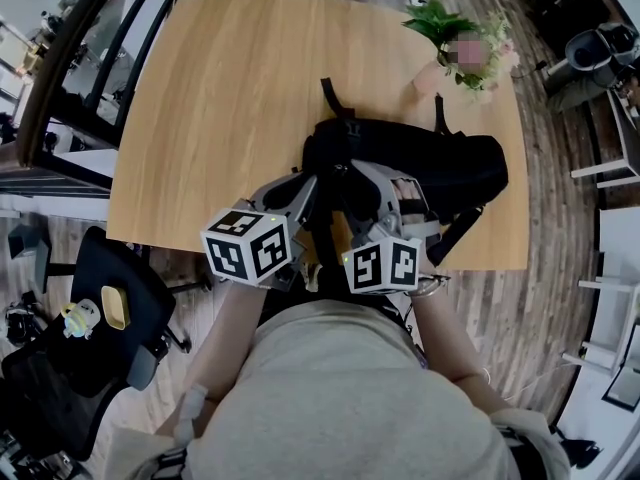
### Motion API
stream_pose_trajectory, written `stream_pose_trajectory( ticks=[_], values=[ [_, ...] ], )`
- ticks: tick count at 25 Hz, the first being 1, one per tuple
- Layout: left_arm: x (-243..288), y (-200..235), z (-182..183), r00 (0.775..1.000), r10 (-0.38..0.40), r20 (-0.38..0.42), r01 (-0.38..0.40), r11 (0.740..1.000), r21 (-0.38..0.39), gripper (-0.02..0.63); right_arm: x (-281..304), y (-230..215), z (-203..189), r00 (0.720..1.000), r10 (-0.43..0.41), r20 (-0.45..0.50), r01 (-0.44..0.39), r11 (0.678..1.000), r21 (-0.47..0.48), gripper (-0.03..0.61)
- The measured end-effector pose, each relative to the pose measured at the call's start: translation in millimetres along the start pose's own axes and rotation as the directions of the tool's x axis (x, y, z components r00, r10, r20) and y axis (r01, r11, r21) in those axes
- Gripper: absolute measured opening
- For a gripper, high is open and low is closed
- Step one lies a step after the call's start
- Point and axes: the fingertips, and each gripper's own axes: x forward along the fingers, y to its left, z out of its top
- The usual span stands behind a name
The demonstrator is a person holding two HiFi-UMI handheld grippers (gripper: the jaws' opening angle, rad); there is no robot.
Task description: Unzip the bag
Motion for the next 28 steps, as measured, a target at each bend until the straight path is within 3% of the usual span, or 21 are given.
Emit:
stream_pose_trajectory(
  ticks=[8, 13, 17, 23, 28],
  values=[
    [3, 2, 1, 1.0, -0.01, -0.002, 0.01, 1.0, 0.004, 0.037, -8, -7, 5, 0.999, -0.031, 0.02, 0.031, 1.0, 0.002, 0.166],
    [2, 1, 0, 1.0, -0.022, -0.01, 0.022, 1.0, 0.016, 0.037, -13, -6, 14, 0.998, -0.051, 0.038, 0.048, 0.996, 0.069, 0.075],
    [2, 1, 0, 0.999, -0.032, -0.015, 0.033, 0.999, 0.023, 0.037, -11, -6, 13, 0.998, -0.061, 0.013, 0.058, 0.989, 0.139, 0.071],
    [0, 0, 0, 0.998, -0.047, -0.029, 0.048, 0.998, 0.036, 0.037, -12, -8, 8, 0.997, -0.069, -0.025, 0.074, 0.931, 0.358, 0.04],
    [0, 1, -1, 0.998, -0.059, -0.035, 0.061, 0.997, 0.038, 0.037, -12, -9, 7, 0.998, -0.063, -0.012, 0.061, 0.886, 0.459, 0.031]
  ],
)
